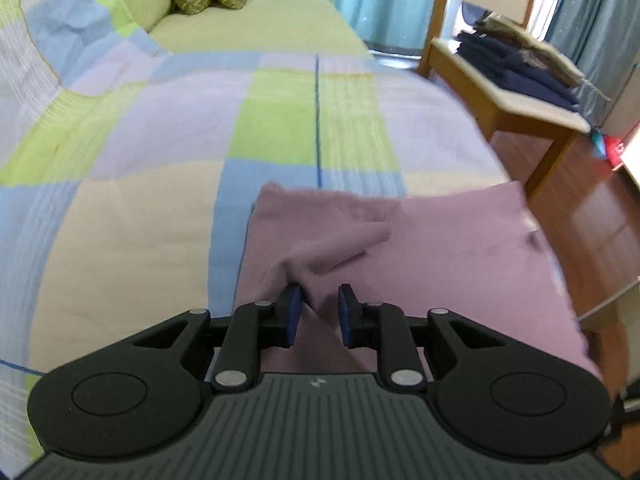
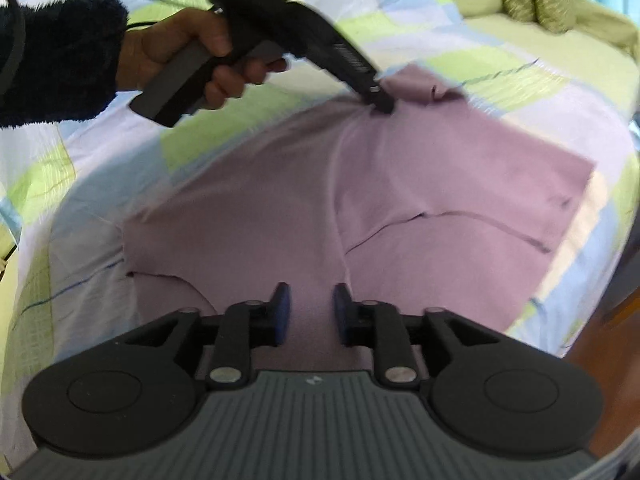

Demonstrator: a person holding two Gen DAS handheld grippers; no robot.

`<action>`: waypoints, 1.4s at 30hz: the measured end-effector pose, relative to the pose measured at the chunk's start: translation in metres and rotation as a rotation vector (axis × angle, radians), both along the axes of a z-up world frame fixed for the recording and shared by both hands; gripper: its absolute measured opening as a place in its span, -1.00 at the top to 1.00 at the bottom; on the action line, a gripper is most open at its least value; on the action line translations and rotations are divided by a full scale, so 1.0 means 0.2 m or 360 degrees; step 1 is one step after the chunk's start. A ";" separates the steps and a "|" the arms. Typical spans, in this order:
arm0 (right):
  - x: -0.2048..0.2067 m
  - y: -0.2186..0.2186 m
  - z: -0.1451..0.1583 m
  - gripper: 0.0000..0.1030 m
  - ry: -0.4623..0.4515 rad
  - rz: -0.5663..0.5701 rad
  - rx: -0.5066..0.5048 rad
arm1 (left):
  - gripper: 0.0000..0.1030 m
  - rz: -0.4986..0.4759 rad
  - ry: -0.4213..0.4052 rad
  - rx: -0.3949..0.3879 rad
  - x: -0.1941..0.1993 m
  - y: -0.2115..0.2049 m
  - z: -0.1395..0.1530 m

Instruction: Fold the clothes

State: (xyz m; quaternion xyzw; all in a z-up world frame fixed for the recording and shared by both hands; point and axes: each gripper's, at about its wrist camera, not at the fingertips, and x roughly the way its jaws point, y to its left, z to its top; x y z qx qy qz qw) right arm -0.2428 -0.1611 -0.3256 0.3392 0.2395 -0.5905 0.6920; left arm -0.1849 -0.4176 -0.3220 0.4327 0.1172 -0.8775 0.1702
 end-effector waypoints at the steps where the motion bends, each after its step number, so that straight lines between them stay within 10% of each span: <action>1: 0.00 0.03 0.03 0.50 0.0039 0.0010 -0.0025 | 0.32 -0.0050 -0.0012 -0.0070 0.08 0.05 0.07; 5: 0.13 0.11 0.09 0.48 0.0213 0.0146 -0.0096 | 0.27 -0.0189 -0.0192 -0.0267 0.39 0.24 0.15; 16: 0.79 -0.01 -0.09 0.44 0.0645 0.0727 -0.0365 | 0.27 -0.0135 -0.0325 -0.0143 0.87 0.56 0.03; 21: 0.79 -0.10 -0.12 0.87 0.0681 0.0602 -0.0345 | 0.27 -0.0284 -0.0307 -0.0228 0.95 0.65 0.05; 34: 0.65 -0.11 0.00 0.88 0.0321 0.0384 -0.0309 | 0.30 -0.1294 -0.0560 -0.1064 0.89 0.88 -0.17; 36: 0.64 -0.07 0.01 0.69 0.0326 0.0379 -0.0276 | 0.76 -0.1352 -0.0545 -0.1108 0.88 0.89 -0.20; 42: 0.52 0.32 0.01 0.25 0.0589 0.0365 -0.0193 | 0.78 -0.1173 -0.0494 -0.0924 0.87 0.82 -0.17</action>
